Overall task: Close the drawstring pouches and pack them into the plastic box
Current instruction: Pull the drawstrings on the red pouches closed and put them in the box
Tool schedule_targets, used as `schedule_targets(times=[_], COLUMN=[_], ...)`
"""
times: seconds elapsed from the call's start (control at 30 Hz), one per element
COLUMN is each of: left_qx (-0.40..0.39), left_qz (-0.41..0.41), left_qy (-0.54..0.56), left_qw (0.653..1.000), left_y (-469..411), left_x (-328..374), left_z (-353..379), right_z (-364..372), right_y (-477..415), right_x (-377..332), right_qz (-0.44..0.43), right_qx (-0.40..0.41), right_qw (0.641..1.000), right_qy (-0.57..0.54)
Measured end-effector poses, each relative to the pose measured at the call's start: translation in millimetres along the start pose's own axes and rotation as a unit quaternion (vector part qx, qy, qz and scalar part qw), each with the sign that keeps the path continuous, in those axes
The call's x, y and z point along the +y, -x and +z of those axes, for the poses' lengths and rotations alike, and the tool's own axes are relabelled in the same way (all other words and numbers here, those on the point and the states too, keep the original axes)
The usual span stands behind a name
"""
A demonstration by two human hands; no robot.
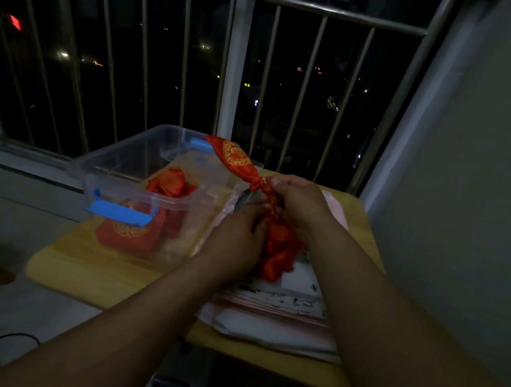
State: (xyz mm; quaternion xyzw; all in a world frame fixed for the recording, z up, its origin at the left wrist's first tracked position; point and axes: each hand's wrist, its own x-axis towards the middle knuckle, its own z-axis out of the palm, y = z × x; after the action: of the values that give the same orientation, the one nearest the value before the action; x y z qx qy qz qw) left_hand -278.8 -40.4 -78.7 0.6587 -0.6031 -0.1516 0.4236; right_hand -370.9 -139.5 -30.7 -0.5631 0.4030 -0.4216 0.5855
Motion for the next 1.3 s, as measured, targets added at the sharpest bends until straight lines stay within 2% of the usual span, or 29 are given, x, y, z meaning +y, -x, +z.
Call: schedule_targets(times=[0.17, 0.23, 0.33, 0.47, 0.83, 0.97, 1.07, 1.2, 1.3], left_qx=[-0.007, -0.010, -0.014, -0.009, 0.000, 0.002, -0.001, 0.001, -0.006], left_qz=[0.000, 0.001, 0.001, 0.021, 0.009, 0.005, 0.009, -0.003, -0.030], left_qy=[-0.009, -0.019, -0.021, -0.011, -0.019, -0.011, -0.005, 0.004, -0.007], left_qw=[1.000, 1.000, 1.000, 1.000, 1.000, 1.000, 1.000, 1.000, 0.999], left_y=[-2, -2, -4, -4, -2, 0, 1, 0, -3], left_x=[-4, -4, -5, -4, -10, -5, -4, -1, -1], left_z=[-1, 0, 5, 8, 10, 9, 10, 0, -9], right_z=[28, 45, 66, 83, 91, 89, 86, 61, 20], right_y=[-7, -10, -9, -14, -2, 4, 12, 14, 16], right_x=[-31, -50, -67, -64, -72, -75, -74, -61, -38], right_qz=[-0.048, -0.079, -0.076, -0.129, -0.013, -0.014, -0.048, -0.096, -0.075], right_qx=[-0.044, -0.078, -0.125, -0.103, -0.242, -0.268, -0.233, -0.112, -0.035], right_qw=[0.997, 0.992, 0.966, 0.950, 0.953, 0.945, 0.950, 0.965, 0.977], right_qy=[-0.034, 0.052, 0.212, 0.264, 0.179, 0.190, 0.204, 0.219, 0.197])
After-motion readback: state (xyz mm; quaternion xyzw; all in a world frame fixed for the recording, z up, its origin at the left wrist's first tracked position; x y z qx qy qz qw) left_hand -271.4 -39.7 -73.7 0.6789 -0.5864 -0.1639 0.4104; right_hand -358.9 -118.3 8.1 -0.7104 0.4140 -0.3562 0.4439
